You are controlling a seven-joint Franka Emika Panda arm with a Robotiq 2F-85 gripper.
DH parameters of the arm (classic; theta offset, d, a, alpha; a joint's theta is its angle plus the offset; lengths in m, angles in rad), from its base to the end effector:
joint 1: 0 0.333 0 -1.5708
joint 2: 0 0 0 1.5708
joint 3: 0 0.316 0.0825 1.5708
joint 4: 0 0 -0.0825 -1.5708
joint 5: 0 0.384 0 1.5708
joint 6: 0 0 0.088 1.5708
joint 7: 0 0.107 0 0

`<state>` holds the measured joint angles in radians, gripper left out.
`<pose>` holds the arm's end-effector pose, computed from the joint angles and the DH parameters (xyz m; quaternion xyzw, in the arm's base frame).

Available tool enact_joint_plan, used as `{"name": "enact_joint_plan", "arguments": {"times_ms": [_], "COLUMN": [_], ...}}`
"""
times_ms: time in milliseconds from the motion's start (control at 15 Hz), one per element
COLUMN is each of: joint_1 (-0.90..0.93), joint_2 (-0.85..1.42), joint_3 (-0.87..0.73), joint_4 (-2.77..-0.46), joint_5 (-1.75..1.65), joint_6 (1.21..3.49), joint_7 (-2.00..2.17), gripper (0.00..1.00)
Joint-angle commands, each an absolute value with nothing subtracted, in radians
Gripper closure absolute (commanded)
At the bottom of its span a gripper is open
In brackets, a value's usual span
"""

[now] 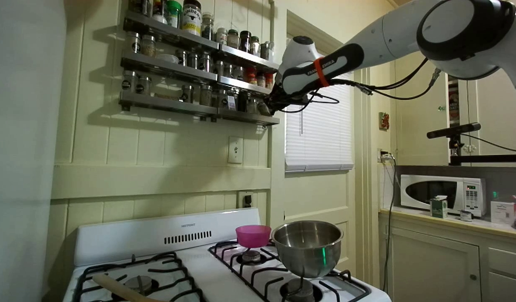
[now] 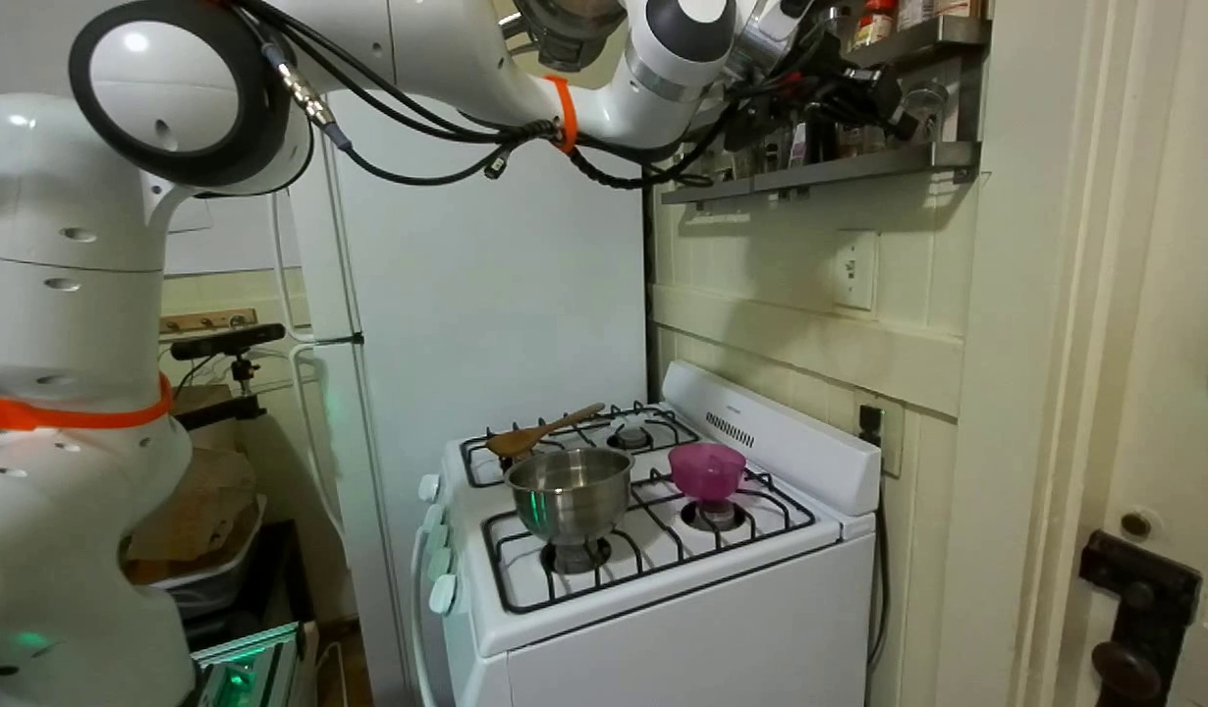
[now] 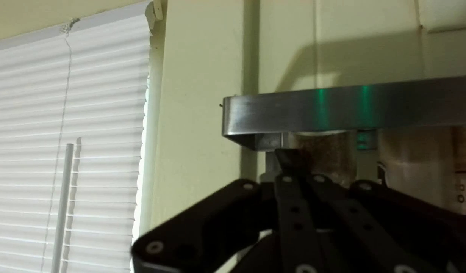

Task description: Put the shaker on the bottom shelf

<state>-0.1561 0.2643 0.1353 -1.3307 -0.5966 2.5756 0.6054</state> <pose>0.6847 -0.0209 0.7020 0.8476 -0.1332 0.5035 0.1014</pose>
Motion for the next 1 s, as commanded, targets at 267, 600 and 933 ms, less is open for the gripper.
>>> {"name": "enact_joint_plan", "arguments": {"times_ms": [267, 600, 933], "joint_1": [-0.168, -0.158, -0.147], "joint_2": [0.261, 0.238, 0.188], "joint_3": [0.167, 0.16, 0.171], "joint_4": [-1.395, -1.392, -1.414], "joint_5": [-0.535, -0.562, -0.554], "joint_6": [2.632, 2.61, 2.593], "joint_7": [0.585, 0.608, 0.61], "gripper": [1.0, 1.0, 1.0]}}
